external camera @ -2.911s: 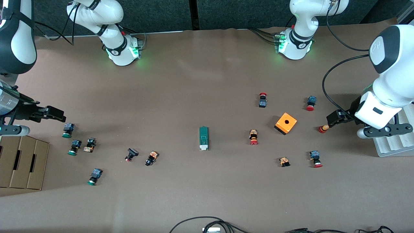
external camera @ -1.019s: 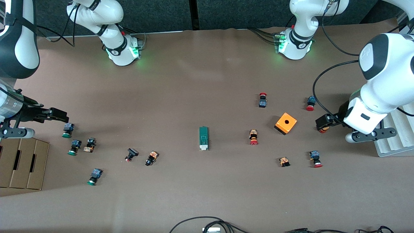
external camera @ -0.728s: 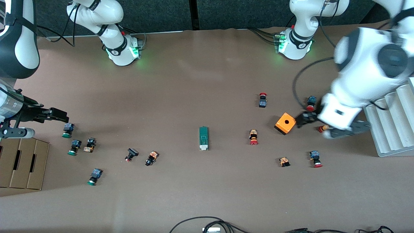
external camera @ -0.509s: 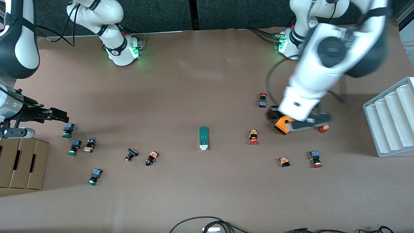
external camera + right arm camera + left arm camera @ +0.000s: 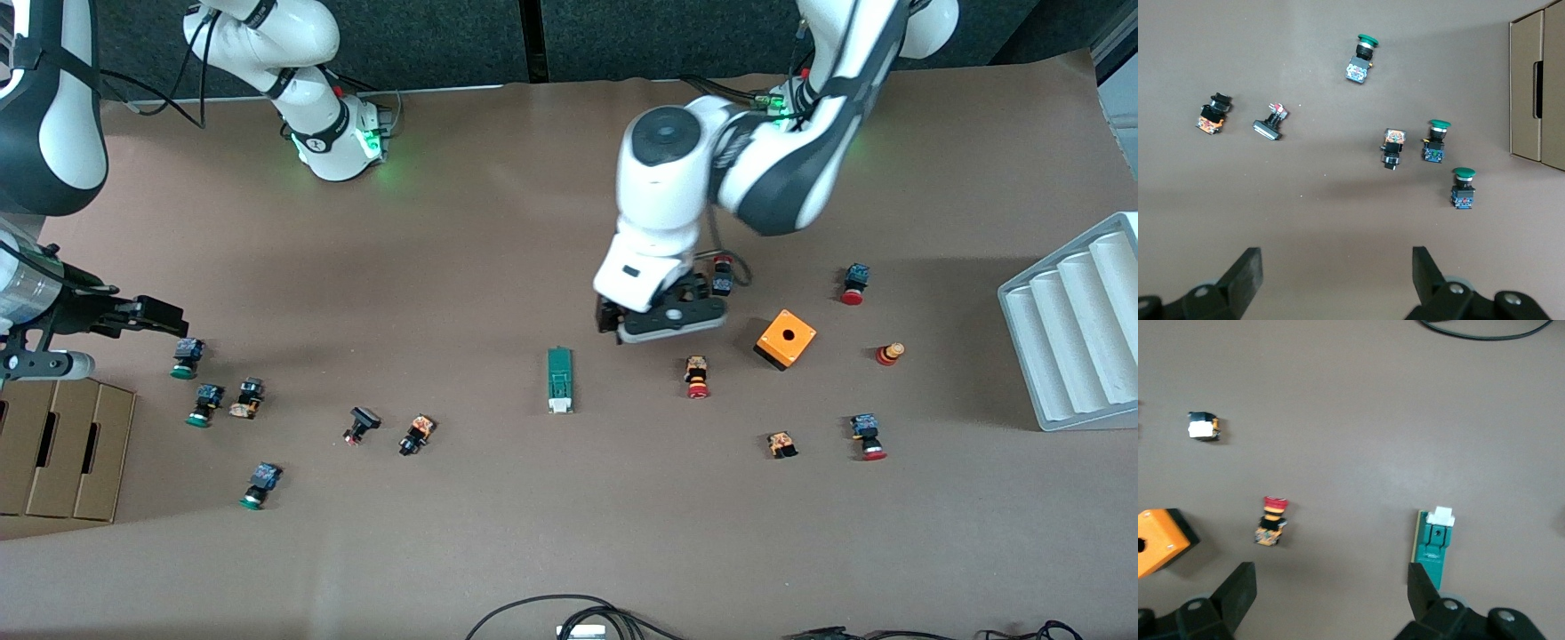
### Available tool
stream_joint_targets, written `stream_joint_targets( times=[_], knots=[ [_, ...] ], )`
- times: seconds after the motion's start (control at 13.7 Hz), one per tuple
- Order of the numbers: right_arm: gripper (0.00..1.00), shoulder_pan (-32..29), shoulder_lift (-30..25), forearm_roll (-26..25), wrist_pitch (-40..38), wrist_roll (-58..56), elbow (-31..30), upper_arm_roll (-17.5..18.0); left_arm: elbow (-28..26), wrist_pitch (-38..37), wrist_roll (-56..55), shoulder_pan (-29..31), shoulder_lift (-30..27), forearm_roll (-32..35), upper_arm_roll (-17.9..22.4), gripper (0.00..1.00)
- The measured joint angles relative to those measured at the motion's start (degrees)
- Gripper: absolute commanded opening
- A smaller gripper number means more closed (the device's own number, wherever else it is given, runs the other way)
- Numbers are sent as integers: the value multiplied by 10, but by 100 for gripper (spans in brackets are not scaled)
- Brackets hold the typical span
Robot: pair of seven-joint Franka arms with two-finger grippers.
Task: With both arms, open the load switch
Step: 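Move the left gripper over the green load switch, then grasp the switch base with the left gripper while the right gripper approaches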
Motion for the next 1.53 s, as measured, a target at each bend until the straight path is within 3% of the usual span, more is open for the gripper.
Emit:
stream_joint_targets(
  times=[0.44, 0.65, 1.02, 1.24, 1.53],
  knots=[
    [100, 3, 14, 0, 0, -1, 0, 3, -24, 82, -286, -84, 80, 210, -1, 100],
    [100, 37, 50, 0, 1, -1, 1, 5, -24, 98, -386, -112, 120, 311, -1, 100],
    [100, 69, 92, 0, 4, -10, 16, 5, -25, 116, -533, -142, 182, 480, -1, 100],
    [100, 67, 104, 6, 13, -101, 17, 3, -25, 138, -630, -144, 214, 594, -1, 100],
    [100, 90, 112, 18, 43, -129, 21, 5, -26, 136, -733, -158, 254, 734, -1, 99]
  ],
)
